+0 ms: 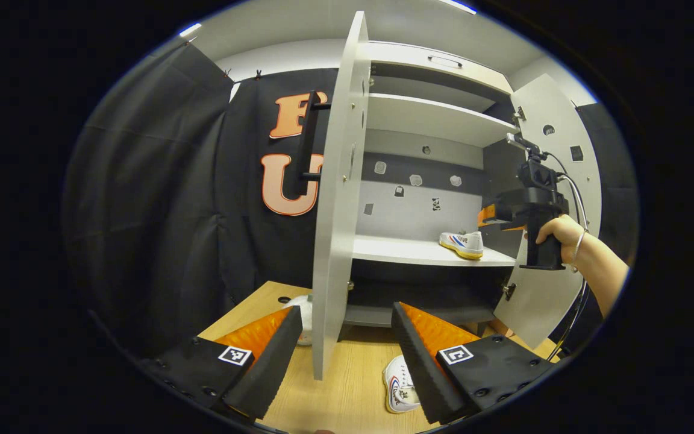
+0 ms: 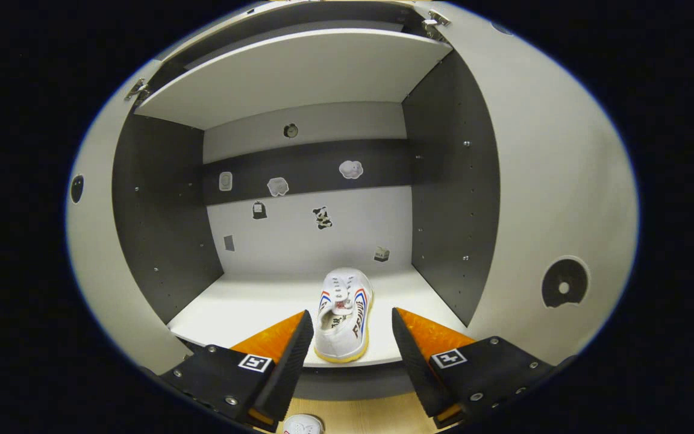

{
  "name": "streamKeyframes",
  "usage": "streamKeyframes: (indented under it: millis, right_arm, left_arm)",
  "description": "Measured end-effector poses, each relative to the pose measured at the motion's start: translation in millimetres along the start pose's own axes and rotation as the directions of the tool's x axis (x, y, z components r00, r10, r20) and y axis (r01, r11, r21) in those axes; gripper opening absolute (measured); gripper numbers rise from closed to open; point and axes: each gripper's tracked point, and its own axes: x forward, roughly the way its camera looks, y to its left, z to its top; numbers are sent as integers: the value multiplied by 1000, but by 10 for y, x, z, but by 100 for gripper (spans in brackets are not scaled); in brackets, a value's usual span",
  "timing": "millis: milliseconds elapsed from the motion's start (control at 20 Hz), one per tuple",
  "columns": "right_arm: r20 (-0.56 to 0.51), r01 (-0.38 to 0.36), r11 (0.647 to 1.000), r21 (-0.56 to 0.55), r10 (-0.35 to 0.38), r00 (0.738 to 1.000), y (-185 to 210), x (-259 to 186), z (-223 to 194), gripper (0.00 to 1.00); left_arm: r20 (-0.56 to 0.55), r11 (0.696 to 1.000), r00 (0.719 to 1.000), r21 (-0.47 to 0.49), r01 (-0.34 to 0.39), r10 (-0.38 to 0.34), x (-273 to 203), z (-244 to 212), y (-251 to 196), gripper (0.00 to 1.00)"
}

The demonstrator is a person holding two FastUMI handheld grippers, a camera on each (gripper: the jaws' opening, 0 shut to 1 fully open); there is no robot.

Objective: Grab one shoe with the right hand and put it into the shoe cabinet, grab the other shoe with the left hand and put it into the shoe cabinet; then close the right door with the right hand and the left door with the left hand.

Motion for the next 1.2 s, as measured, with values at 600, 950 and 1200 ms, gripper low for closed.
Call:
streamKeyframes:
  millis: [600, 950, 1200]
  right_arm:
    - [129, -18, 1000, 16, 15, 991, -112, -1381, -173, 92]
    - [128, 17, 1000, -15, -15, 992, -332, -1774, -387, 92]
    - [126, 64, 997, -36, -59, 990, -573, -1997, -492, 92]
  left_arm:
    - [-155, 987, 975, -7, 160, -159, 337, -707, -602, 97]
    - [-364, 978, 917, 63, 200, -164, 700, -1733, -729, 98]
    - [-536, 976, 824, 3, 218, -183, 780, -2559, -830, 98]
